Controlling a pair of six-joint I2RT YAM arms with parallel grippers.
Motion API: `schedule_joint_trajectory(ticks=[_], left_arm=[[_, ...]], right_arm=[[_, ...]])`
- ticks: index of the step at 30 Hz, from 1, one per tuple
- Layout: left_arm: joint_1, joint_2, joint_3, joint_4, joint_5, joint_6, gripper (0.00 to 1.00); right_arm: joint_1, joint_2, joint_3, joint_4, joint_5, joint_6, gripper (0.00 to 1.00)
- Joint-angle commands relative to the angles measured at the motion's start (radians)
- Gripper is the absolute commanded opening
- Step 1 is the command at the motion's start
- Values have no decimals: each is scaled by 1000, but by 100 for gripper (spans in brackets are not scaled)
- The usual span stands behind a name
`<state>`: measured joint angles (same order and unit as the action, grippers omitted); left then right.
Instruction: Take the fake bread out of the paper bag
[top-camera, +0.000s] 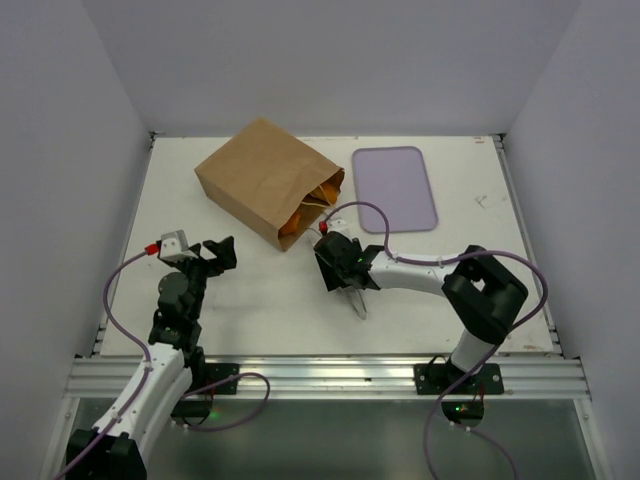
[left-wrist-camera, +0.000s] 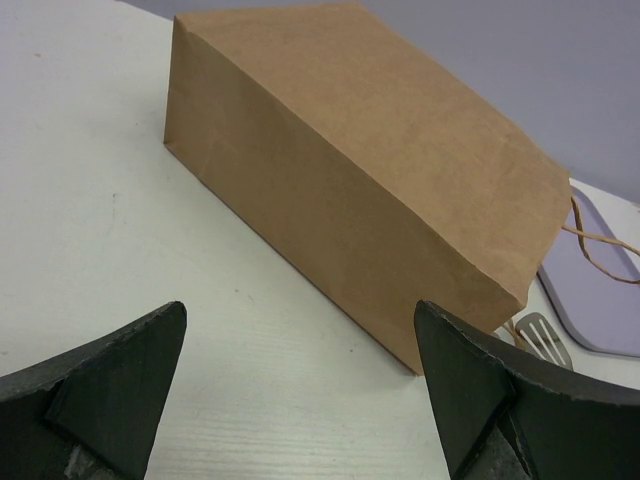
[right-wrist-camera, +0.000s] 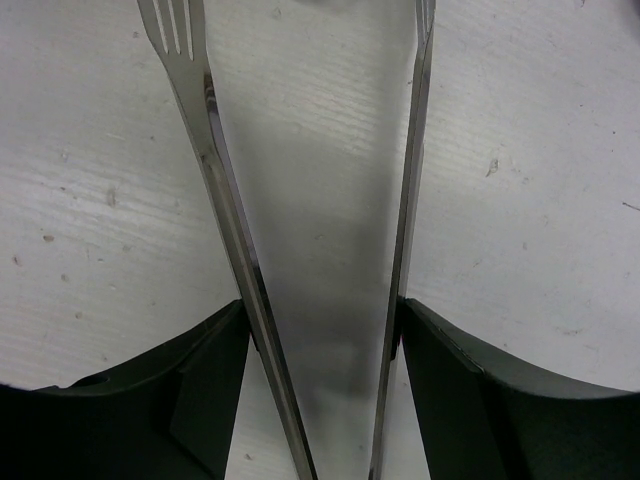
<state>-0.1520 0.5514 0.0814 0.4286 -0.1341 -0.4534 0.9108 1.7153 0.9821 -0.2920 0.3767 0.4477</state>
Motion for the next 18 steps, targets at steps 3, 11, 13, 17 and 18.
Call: schedule_joint_trajectory(ticks=[3, 11, 13, 17, 18], left_arm=[[-1, 8, 17, 38, 7, 13, 100], [-1, 2, 18, 36, 7, 13, 100], [-1, -1, 18, 38, 8, 13, 100], [-1, 7, 18, 41, 14, 13, 100], [-1, 8, 18, 42, 16, 13, 100]], right_arm=[[2, 6, 17, 71, 27, 40, 66], [2, -37, -54, 151, 22, 55, 91], [3, -54, -69, 165, 47, 55, 93], [3, -112, -115, 194, 65, 62, 97], [5, -124, -125, 197, 71, 65, 98]])
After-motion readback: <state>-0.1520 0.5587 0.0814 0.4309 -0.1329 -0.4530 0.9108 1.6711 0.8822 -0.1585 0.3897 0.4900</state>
